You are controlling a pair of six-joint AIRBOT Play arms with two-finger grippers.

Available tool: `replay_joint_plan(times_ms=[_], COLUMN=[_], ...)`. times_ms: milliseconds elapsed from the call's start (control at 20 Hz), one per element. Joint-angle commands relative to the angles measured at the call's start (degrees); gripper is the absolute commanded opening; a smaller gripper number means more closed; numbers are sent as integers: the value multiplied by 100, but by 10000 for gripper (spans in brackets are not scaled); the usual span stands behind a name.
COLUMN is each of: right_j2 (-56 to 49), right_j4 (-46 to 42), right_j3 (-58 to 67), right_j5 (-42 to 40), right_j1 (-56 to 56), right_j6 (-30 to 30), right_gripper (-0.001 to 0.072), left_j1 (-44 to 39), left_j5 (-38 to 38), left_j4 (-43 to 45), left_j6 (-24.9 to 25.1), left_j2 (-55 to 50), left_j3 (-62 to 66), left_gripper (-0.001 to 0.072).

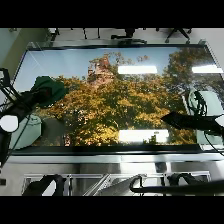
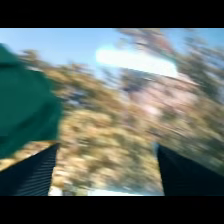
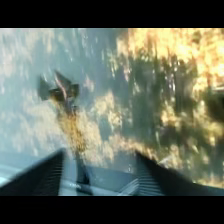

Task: Fold the shirts.

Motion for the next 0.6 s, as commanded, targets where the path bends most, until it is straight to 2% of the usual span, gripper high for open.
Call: replay_joint_plan(times_ms=[0, 200, 550], right_j2=[-208, -553, -1106], right_j4=[83, -85, -76], right_j3=[-2, -2, -2], right_j5=[-339, -780, -984], right_j1=[-7, -7, -4], right_j6=[-2, -22, -17], right_gripper=[521, 521, 521], left_j1=[1281, 1884, 1143], left_j5=[92, -535, -732], left_j4=[426, 420, 422], left_j6=[9, 9, 7], left_j2=[-1152, -2592, -4916], left_j3=[627, 1270, 2638], left_gripper=[689, 690, 689])
